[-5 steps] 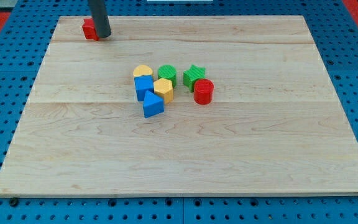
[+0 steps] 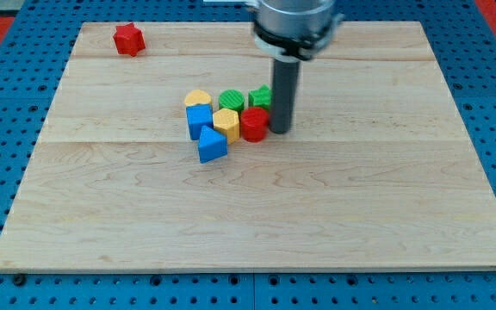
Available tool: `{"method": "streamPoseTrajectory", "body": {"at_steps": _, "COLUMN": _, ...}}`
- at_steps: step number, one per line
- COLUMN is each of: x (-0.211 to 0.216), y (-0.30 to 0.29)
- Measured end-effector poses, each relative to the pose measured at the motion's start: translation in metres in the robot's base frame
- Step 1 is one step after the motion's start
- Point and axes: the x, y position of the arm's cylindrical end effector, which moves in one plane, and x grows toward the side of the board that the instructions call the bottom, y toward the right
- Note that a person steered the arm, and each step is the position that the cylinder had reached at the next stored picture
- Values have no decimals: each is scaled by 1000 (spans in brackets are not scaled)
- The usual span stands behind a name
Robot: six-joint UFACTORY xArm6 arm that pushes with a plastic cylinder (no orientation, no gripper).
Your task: Place the green star diagonally to the red star
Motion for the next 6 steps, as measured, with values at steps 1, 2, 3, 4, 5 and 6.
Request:
{"method": "streamPoseTrajectory", "body": {"at_steps": 1, "x": -31, "y": -17}}
{"method": "streamPoseTrajectory", "body": {"at_steps": 2, "x": -36, "y": -13}}
{"method": "streamPoseTrajectory", "body": {"at_steps": 3, "x": -51, "y": 3}}
{"method": "streamPoseTrajectory", "body": {"at_steps": 4, "x": -89, "y": 4}}
{"method": "streamPoseTrajectory", "body": {"at_steps": 5, "x": -101, "y": 28}}
{"method": "streamPoseTrajectory", "body": {"at_steps": 6, "x": -127, "y": 35}}
